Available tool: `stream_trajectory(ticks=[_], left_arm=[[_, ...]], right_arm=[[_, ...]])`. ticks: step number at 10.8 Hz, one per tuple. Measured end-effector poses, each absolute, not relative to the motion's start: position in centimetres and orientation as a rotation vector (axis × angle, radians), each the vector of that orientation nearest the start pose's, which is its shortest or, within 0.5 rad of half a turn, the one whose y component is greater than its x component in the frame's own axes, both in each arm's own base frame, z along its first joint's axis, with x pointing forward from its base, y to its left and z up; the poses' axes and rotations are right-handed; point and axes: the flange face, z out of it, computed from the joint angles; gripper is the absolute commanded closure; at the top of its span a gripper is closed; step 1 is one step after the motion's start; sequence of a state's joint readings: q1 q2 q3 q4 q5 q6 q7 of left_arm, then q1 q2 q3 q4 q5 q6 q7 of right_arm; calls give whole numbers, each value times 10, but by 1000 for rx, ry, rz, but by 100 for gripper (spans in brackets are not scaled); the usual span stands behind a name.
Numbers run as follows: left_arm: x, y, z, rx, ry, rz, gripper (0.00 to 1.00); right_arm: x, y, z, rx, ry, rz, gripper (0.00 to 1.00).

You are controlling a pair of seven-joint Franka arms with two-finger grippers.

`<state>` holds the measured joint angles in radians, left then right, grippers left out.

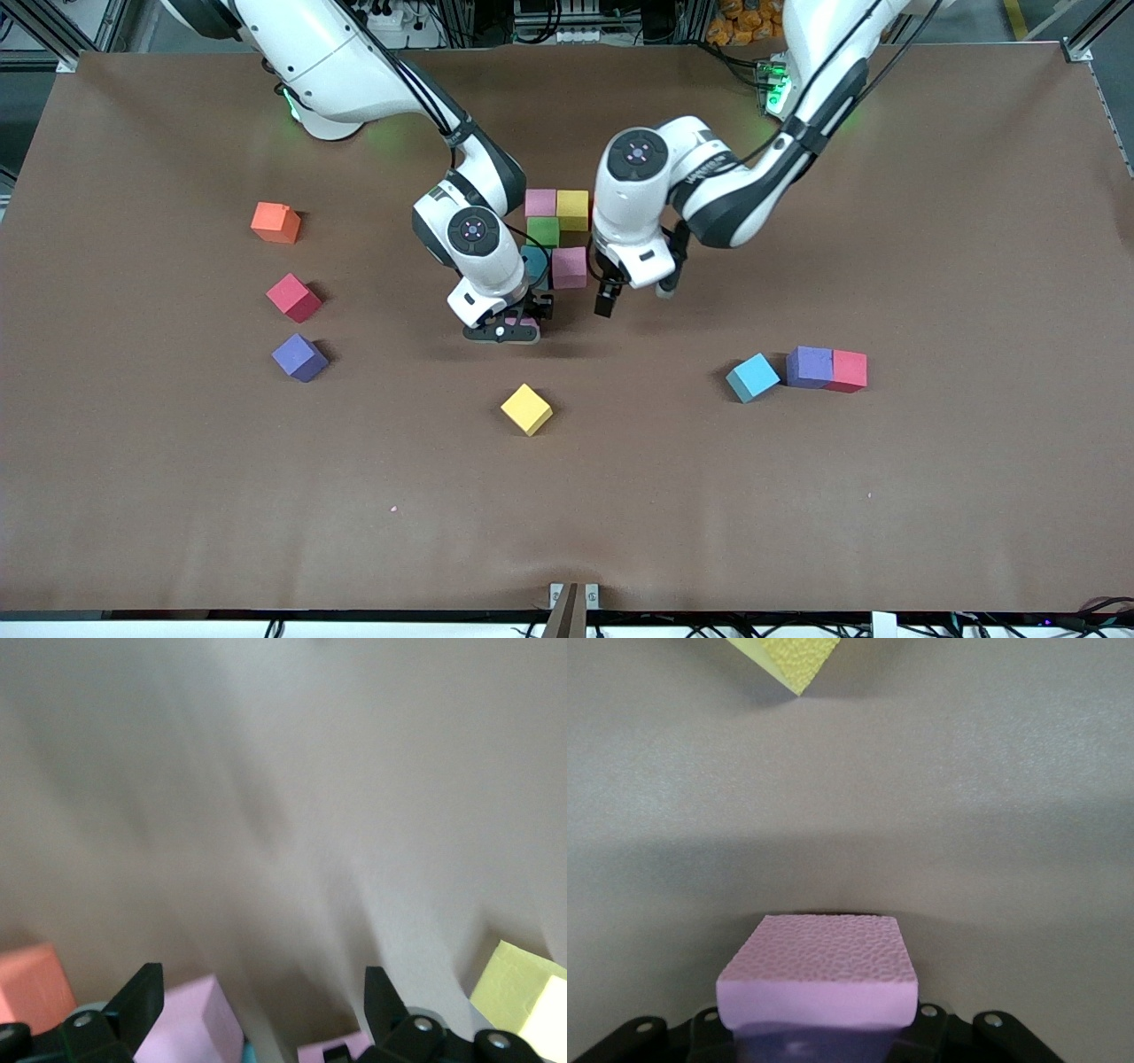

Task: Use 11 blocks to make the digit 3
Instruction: 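Reach and grasp the loose cyan block with the left gripper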

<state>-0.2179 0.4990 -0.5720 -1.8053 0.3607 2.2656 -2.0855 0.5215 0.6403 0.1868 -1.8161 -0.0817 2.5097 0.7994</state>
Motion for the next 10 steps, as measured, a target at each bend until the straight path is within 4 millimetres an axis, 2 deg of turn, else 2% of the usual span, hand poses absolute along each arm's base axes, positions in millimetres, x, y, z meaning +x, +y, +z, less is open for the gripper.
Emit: stream_trajectory(ticks=[3,5,10], left_arm=[[535,-370,307,-2846,-1410,-58,0],[557,-333,305,-2895,-1275,-57,0],[589,-280,301,-2951,-1107,-23,0]], right_arm=[[500,426,196,-3050,110,-10,78],[495,432,196,-3052,100,-9,78],[497,428,190,-3078,70,-29,78]])
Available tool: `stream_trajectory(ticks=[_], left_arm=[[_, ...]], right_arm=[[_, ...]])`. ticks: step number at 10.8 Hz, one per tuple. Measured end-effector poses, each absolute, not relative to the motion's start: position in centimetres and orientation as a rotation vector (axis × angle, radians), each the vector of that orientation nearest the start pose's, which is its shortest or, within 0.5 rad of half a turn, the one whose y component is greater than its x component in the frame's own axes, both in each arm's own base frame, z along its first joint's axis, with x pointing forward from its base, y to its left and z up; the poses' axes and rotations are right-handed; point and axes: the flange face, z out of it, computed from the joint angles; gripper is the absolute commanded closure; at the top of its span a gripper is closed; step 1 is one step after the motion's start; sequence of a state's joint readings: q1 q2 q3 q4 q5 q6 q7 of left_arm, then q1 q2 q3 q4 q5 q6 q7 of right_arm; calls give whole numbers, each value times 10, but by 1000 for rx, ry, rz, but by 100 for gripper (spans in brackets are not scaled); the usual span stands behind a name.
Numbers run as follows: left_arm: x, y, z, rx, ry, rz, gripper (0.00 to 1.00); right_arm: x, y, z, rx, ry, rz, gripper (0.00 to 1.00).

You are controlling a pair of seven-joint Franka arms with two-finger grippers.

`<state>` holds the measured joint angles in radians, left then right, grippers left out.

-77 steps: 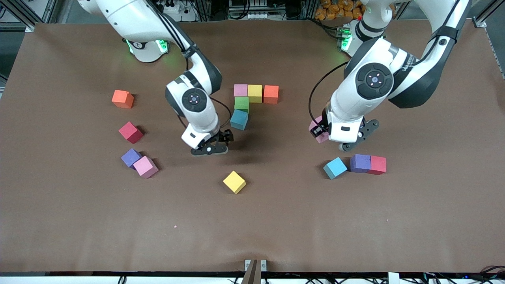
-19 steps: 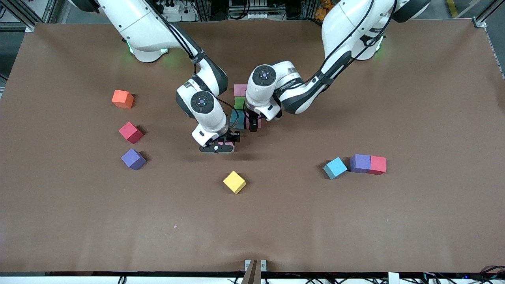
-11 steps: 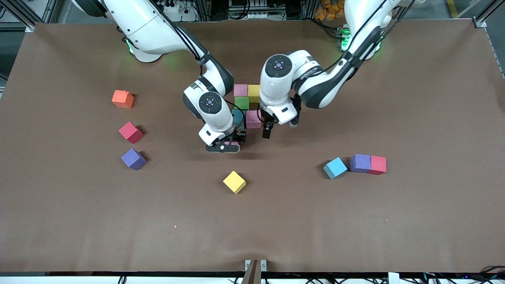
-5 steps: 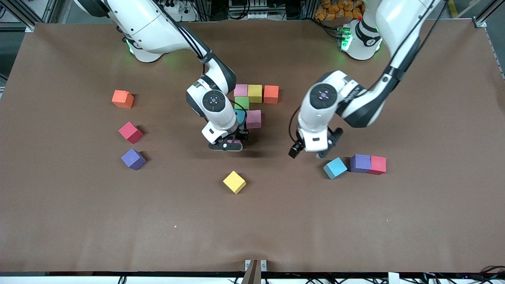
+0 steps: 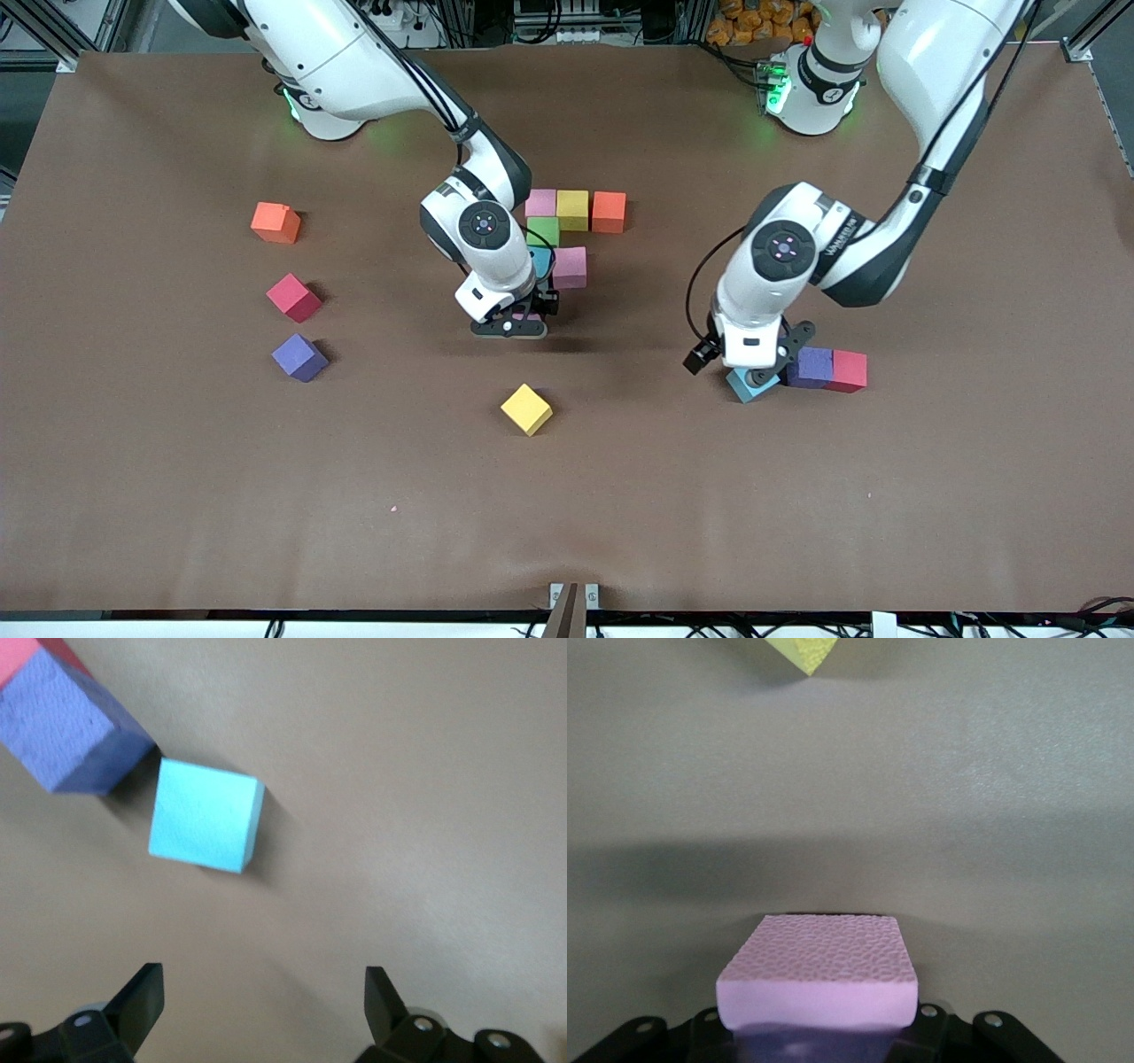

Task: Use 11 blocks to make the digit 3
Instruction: 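Reach and grasp the loose cyan block with the left gripper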

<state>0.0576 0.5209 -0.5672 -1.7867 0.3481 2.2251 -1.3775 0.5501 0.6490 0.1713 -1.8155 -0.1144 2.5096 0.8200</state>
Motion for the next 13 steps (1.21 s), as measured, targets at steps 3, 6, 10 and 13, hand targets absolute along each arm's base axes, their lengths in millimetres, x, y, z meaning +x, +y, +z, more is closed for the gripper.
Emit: stream_trajectory(ticks=[3,6,10,13], left_arm=[[597,-260,288,-2950,-1070,26,0],[605,-241,270,-2973,-995,72,0],[620,-217,267,-3011,-923,82,0],[623,-219,252,-3019,-914,119,0]], right_arm=[[496,427,185,-3096,30,-44,78],[495,428,185,-3096,28,-43,78],[490,434,185,-3098,42,-39,78],[485,439,185,-3103,45,-31,78]])
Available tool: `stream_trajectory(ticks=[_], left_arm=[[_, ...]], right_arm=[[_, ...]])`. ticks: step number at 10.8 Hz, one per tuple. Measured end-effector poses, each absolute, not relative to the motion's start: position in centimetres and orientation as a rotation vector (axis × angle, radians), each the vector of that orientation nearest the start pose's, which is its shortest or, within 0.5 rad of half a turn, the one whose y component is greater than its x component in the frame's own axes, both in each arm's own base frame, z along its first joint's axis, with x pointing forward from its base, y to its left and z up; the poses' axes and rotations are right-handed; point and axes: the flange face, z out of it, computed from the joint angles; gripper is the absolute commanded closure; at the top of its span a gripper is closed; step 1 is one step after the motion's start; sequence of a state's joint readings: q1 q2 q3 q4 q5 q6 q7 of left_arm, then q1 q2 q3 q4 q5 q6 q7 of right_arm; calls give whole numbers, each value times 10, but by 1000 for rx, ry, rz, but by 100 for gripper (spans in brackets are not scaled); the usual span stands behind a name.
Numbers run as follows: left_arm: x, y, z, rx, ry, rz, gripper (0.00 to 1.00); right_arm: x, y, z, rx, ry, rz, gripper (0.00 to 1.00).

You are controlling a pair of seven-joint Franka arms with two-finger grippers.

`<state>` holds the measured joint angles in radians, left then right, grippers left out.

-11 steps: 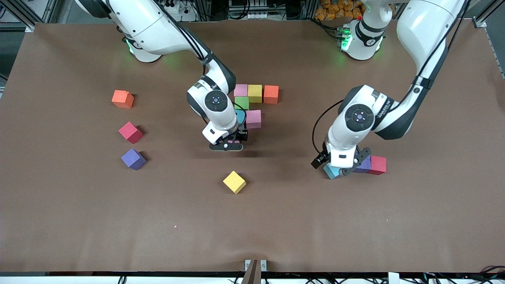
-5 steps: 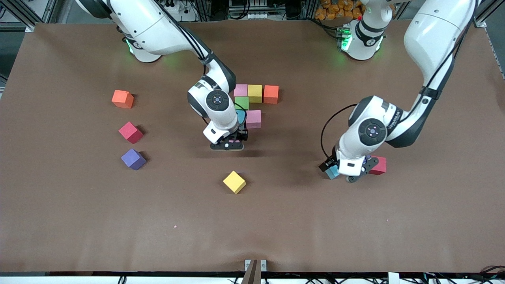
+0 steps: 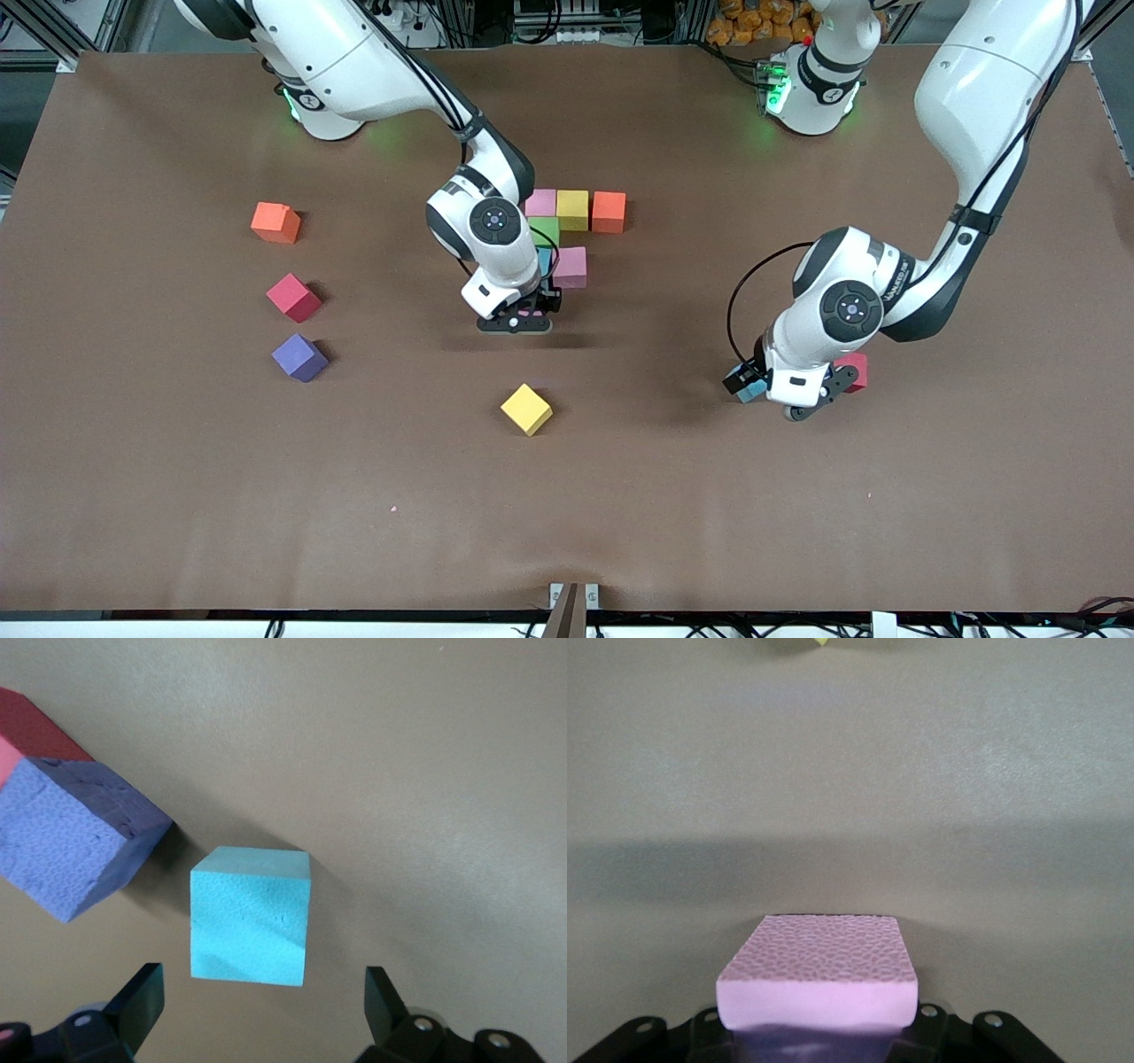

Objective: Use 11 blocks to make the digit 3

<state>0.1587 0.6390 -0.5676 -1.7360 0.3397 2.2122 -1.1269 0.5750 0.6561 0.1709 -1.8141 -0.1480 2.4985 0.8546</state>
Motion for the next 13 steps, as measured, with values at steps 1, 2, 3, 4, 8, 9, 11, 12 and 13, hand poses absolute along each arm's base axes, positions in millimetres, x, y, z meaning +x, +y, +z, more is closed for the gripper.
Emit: stream_trajectory(ticks=[1,2,3,4,8,9,11,12,13], left_arm=[[623,-219,247,-3024,-902,132,0],[624,-219,244,-3027,-896,140,0],[626,-219,242,-3035,-880,143,0],[628,-218,241,-3042,-869,145,0],[628,-219,225,-3045,-858,185,0],[627,-218,222,-3044,-854,193,0],[629,-215,222,-3047,-844,191,0],[630,-215,222,-3045,-843,193,0],[630,-214,222,-3040,-843,198,0]], right_arm=[[484,440,185,-3105,51,-28,78],[483,440,185,-3109,55,-22,78],[482,441,184,-3115,58,-15,78],[480,442,184,-3119,61,-9,78],[478,443,184,-3124,59,-2,78],[478,443,184,-3125,58,-1,78],[478,444,184,-3125,57,-1,78],[477,444,184,-3126,56,0,78],[476,445,184,-3127,52,2,78]])
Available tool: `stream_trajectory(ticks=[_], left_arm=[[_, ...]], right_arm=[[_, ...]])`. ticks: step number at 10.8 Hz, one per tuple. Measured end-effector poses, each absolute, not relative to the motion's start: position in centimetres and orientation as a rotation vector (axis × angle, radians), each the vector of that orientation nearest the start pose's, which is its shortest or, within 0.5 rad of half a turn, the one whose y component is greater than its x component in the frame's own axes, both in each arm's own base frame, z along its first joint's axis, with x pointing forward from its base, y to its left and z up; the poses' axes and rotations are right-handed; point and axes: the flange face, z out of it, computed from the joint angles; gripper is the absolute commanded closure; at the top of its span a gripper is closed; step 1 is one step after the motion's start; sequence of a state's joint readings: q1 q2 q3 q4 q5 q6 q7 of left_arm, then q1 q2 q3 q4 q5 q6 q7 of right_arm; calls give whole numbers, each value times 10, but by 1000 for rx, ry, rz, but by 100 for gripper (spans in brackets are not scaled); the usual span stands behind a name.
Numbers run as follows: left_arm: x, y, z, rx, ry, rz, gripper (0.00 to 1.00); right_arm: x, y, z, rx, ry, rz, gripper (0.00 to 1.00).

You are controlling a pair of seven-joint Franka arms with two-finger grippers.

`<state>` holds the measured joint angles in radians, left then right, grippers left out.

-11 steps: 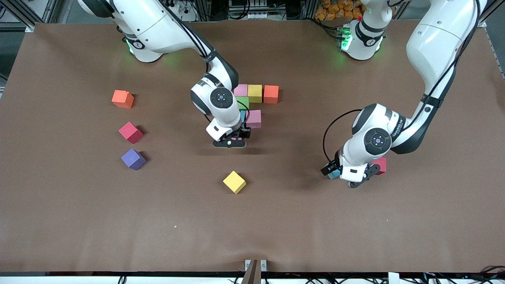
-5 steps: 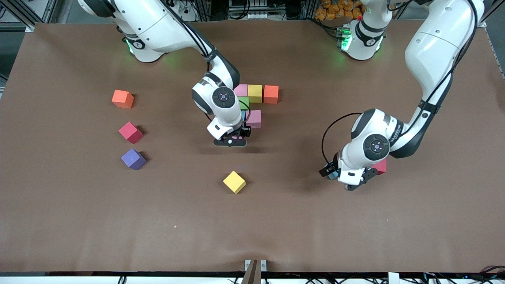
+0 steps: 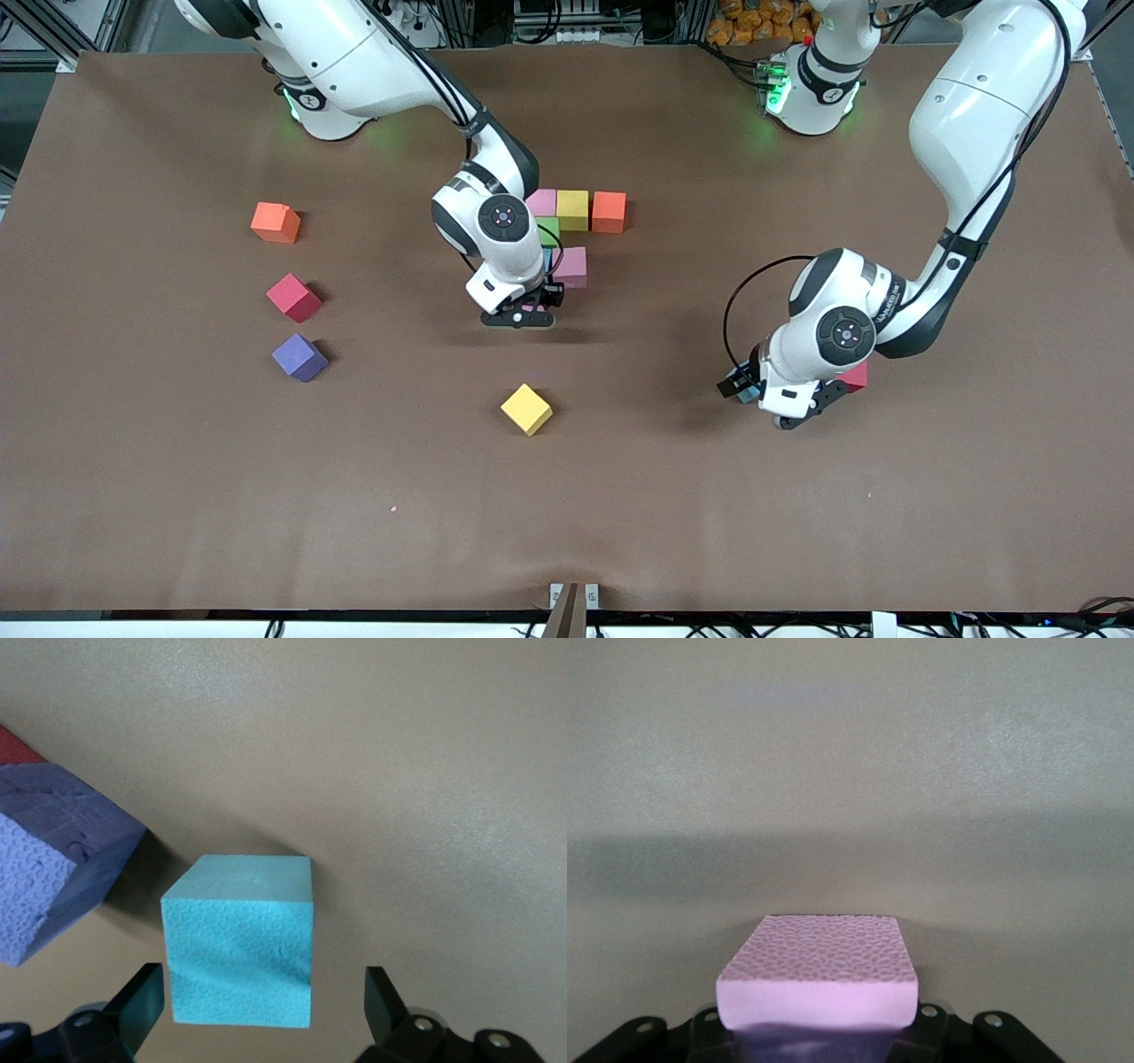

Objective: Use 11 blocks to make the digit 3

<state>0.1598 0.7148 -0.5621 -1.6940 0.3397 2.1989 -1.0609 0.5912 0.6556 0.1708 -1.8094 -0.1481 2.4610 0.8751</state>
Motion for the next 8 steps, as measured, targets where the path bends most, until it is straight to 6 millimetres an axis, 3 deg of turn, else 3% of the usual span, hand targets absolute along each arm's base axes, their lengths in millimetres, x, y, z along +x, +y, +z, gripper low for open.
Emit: stream_trajectory(ticks=[4,5,6,8], left_arm=[[632,-200,215,-3029,-814,206,0],[633,-198,212,-3028,-808,208,5],[632,-198,211,-3028,-805,213,15],[631,-200,208,-3028,-799,220,51]], right_arm=[[473,448,183,-3130,41,4,78],[473,448,183,-3130,40,4,78],[472,449,183,-3130,38,4,76],[471,450,183,-3132,28,2,76]])
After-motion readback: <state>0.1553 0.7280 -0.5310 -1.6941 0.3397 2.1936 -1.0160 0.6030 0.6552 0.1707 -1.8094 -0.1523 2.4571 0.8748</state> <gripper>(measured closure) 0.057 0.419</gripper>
